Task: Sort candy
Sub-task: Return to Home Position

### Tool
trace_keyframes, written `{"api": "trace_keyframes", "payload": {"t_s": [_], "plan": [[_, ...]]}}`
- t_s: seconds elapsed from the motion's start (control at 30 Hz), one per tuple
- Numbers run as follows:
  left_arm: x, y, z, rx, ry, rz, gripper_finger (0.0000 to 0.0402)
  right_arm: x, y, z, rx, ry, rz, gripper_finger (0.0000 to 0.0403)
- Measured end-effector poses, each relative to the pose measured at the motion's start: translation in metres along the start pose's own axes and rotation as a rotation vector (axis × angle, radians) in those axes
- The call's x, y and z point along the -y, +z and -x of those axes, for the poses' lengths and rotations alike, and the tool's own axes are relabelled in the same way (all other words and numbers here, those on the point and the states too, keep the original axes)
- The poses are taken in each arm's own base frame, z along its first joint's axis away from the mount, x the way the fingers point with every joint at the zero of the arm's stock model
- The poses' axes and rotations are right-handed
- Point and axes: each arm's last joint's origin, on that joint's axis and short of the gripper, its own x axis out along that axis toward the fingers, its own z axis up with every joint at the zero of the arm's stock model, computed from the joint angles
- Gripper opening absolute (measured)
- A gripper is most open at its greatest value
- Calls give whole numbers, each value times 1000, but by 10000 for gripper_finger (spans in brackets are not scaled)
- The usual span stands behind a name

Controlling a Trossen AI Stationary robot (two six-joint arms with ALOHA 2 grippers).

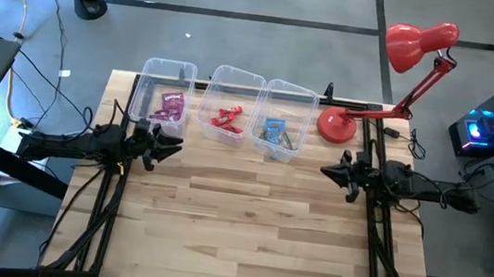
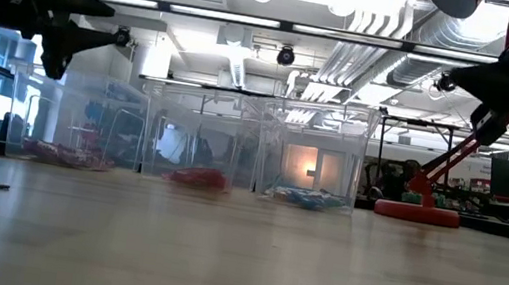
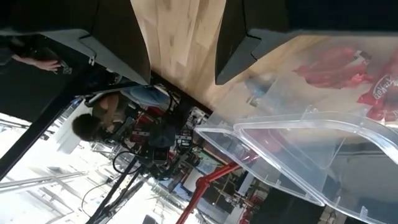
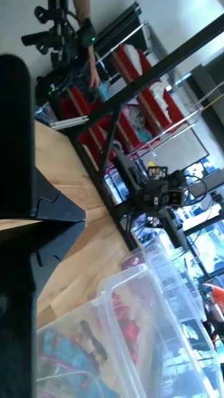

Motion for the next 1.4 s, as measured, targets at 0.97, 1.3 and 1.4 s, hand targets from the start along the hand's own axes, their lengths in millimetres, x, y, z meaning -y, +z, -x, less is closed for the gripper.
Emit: {"api": "trace_keyframes", "payload": {"t_s": [0.97, 1.3, 1.4], "plan": [[2, -2, 0, -19, -24, 1, 174, 1, -2, -1, -23, -15, 5, 0], [2, -2, 0, -19, -24, 1, 174, 1, -2, -1, -23, -15, 5, 0], [2, -2, 0, -19, -24, 1, 174, 1, -2, -1, -23, -15, 5, 0]]}}
